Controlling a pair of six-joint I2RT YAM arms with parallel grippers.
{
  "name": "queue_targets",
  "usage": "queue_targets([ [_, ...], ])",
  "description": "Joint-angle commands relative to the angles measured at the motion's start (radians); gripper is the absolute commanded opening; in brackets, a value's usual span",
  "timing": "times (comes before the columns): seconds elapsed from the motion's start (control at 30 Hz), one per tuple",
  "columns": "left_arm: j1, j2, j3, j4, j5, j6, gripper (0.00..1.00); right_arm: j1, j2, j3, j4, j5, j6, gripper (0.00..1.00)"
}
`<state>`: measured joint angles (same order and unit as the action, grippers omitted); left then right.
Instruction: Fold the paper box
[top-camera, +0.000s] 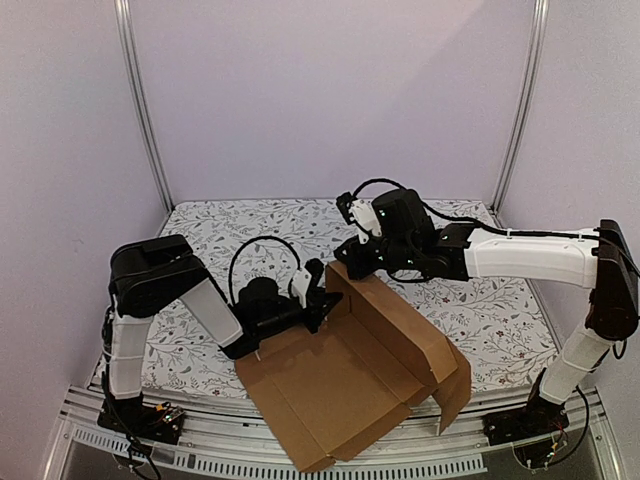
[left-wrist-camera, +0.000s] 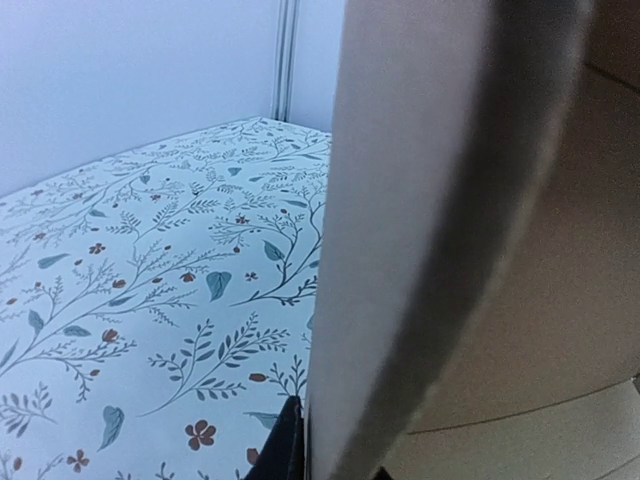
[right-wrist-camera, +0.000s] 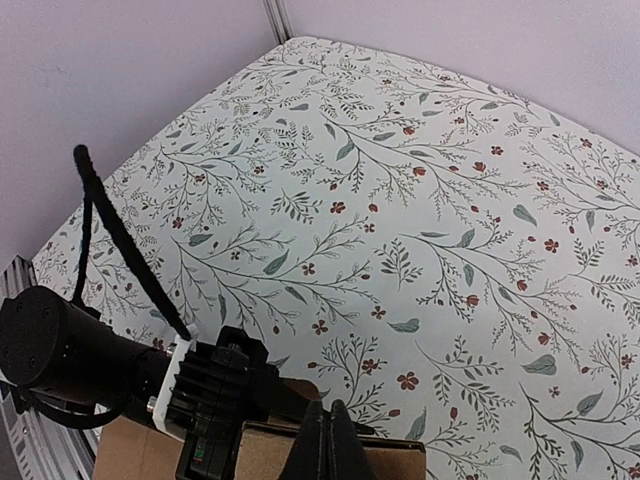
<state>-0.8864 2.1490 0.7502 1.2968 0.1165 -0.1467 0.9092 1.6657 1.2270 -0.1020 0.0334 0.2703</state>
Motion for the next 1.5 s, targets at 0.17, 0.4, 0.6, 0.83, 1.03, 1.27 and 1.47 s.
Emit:
queue_targets([
  [0.17,0.007,0.022,0.015,0.035,-0.02,0.015,0.0,0.003,0.016,-0.016,-0.07,-0.022,0.02,0.0],
  [0.4,-0.002,-0.004,-0.001,0.035,-0.061,0.051,0.0,0.017,-0.014,0.035,-0.083,-0.022,0.012,0.0],
  [0.6,-0.015,-0.006,0.003,0.021,-0.077,0.071,0.0,0.036,-0.032,0.052,-0.082,-0.016,0.007,0.0],
  [0.83,-0.019,-0.005,0.003,0.012,-0.078,0.077,0.0,0.036,0.017,0.033,-0.065,-0.019,0.016,0.0],
  [1.03,-0.019,-0.01,0.0,0.003,-0.083,0.082,0.0,0.041,0.074,-0.031,-0.057,-0.007,0.031,0.0],
  [1.27,-0.02,-0.017,-0.001,-0.005,-0.087,0.092,0.01,0.048,0.071,-0.094,-0.062,0.042,0.045,0.0],
  [1.47,-0.025,-0.016,-0.005,-0.008,-0.093,0.099,0.01,0.047,0.027,-0.047,-0.066,0.049,0.04,0.0],
])
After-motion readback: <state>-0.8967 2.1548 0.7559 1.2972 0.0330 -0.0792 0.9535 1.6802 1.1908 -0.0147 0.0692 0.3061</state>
